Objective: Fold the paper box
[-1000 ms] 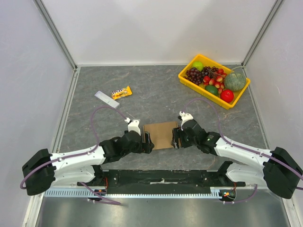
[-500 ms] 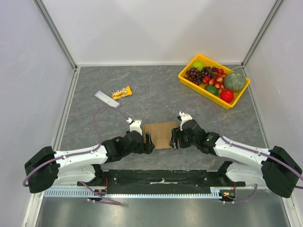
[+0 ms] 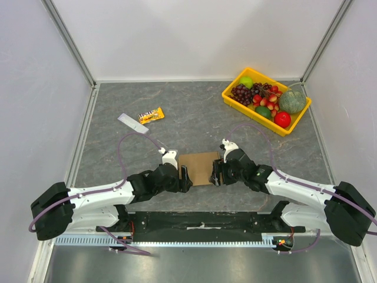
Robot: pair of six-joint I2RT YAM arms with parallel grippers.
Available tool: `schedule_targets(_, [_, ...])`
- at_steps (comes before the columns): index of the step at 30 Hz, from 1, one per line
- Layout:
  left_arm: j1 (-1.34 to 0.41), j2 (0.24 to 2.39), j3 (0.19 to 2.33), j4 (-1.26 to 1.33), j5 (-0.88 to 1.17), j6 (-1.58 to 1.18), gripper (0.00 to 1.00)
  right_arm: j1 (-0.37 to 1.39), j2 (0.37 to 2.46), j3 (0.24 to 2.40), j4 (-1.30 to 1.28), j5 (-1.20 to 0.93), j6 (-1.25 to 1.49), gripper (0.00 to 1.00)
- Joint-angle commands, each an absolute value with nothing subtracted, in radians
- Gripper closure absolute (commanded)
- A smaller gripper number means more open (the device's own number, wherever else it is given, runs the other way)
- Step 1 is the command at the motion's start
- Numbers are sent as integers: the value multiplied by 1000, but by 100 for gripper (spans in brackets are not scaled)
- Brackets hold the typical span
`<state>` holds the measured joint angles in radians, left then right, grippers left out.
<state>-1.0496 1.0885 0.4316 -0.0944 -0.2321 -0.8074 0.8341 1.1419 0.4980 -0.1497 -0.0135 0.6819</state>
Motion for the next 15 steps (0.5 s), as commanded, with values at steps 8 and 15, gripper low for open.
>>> schedule_targets(8, [-1052, 1085, 486, -71, -225, -799, 25, 833, 1121, 517, -126, -40, 701, 29])
schedule_targets(15, [-1054, 1089, 488, -72, -226, -798, 26, 836, 1104, 525, -144, -41, 703, 30])
